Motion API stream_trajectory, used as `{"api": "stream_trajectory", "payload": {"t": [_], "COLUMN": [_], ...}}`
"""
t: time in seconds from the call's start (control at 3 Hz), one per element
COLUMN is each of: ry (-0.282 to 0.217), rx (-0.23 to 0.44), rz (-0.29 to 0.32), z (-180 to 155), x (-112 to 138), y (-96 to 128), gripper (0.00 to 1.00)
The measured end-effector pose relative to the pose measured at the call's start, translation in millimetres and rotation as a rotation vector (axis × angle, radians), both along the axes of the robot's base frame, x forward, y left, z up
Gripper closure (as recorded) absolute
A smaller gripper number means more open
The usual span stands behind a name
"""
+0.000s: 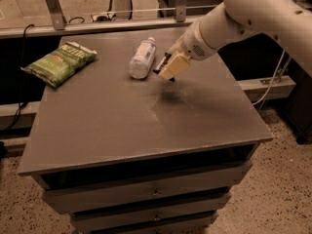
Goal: Move rxbar chocolate near blue plastic bottle
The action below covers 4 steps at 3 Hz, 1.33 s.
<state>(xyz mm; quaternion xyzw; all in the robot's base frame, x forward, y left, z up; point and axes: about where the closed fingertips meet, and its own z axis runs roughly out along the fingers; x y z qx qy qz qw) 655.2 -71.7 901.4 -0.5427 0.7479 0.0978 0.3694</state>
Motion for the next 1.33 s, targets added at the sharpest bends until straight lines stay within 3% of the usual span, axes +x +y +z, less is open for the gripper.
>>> {"api": "stream_trajectory", "payload": {"t": [0.33, 0.67, 1.33], "ry": [0.028, 0.049, 0.059], "rx": [0.017, 0.033, 0.052], "rz": [-0.006, -0.014, -0.019], "z": [-23.3, -35.7, -40.2], "x": [16.8, 27.8, 37.7], "y": [11.4, 19.0, 27.4], "gripper": [1.0, 0.88, 0.42]}}
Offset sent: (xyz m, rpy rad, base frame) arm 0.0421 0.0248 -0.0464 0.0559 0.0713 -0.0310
